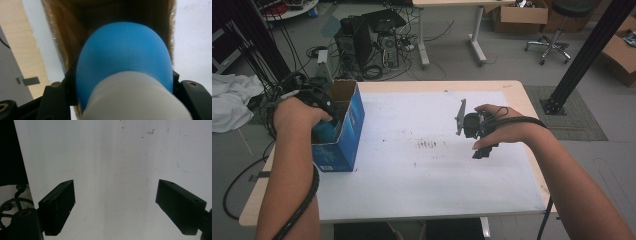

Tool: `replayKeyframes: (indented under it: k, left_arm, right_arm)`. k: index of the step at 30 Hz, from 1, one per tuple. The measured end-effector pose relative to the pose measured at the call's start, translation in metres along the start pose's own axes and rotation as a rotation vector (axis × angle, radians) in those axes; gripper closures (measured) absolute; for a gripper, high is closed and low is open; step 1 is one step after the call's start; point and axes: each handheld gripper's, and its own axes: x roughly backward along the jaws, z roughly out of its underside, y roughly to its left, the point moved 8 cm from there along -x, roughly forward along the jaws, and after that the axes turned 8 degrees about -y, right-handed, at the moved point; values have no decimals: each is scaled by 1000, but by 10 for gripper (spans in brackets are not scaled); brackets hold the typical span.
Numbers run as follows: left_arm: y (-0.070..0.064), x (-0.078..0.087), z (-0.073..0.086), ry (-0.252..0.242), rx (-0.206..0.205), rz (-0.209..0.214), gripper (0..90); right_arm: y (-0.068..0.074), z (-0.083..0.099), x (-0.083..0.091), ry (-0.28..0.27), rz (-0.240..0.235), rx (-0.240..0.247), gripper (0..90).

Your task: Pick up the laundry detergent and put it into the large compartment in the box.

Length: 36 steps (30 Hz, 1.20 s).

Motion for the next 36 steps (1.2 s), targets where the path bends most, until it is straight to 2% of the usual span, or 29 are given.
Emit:
replayKeyframes:
  k: [8, 13, 15, 27, 31, 36]
  left_arm:
    - [-2, -18, 3, 13, 6, 9, 395]
    - [-1, -28, 4, 19, -8, -6, 394]
    - [-1, -31, 4, 22, -1, -6, 394]
    - [0, -33, 3, 2, -17, -8, 389]
    - [3, -32, 4, -9, 0, 1, 386]
    - [4, -32, 4, -15, -10, -2, 366]
  right_arm:
    - [-1, 0, -2, -1, -2, 0, 160]
    - [-1, 0, -3, -2, -1, 3, 160]
    - [-1, 1, -3, -1, 0, 0, 160]
    - [-1, 1, -5, 0, -1, -2, 160]
    - [-1, 0, -5, -2, -3, 1, 160]
    - [-1, 0, -5, 0, -2, -1, 160]
